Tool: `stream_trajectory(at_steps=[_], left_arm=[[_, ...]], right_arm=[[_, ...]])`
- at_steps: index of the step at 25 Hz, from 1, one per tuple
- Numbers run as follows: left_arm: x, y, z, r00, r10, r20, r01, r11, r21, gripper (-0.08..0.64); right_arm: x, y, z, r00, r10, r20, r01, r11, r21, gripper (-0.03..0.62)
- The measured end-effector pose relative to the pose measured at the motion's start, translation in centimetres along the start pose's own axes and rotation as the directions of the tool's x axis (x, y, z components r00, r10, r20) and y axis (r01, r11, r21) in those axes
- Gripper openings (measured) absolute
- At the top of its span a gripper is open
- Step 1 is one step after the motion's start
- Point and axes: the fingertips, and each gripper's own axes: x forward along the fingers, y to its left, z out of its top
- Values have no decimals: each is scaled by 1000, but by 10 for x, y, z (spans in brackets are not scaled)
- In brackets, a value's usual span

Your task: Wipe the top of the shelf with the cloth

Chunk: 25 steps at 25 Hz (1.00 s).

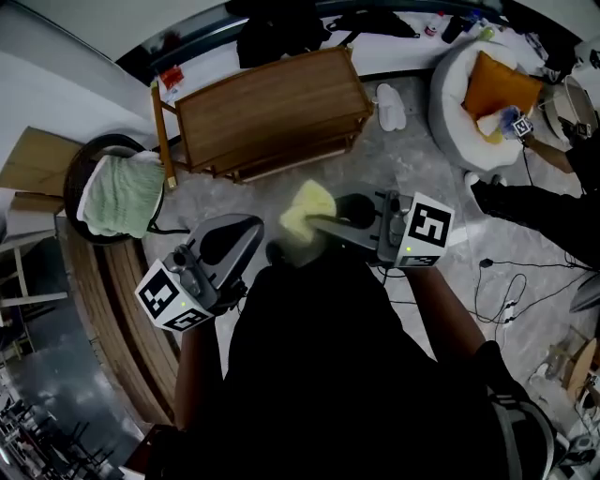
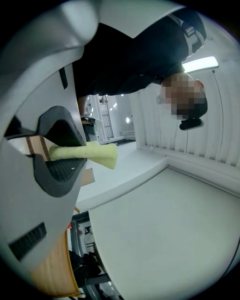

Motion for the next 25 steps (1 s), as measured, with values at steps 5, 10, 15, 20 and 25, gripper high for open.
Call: stream_trajectory(at_steps=[5,10,15,20,25], left_arm=[[-42,16,8,999,8,36,-8,1000,-1,11],[-74,48,17,998,52,41,-52,999,0,11],[-81,59,18,999,36,10,-36,999,36,11],[-69,58,11,1000,21,-7,-21,999,30,11],[-67,68,16,999,15,-32,-13,999,50,11]], right_arm=[[33,9,-4,1000,-7,-7,7,1000,-5,49],[60,4,-9,1000,-7,-16,7,1000,-6,49],[79,-5,-11,999,-2,-33,2,1000,2,49],[86,-7,-15,998,13,-54,-13,1000,4,49],[93,-17,-14,998,8,-70,-8,1000,0,49]])
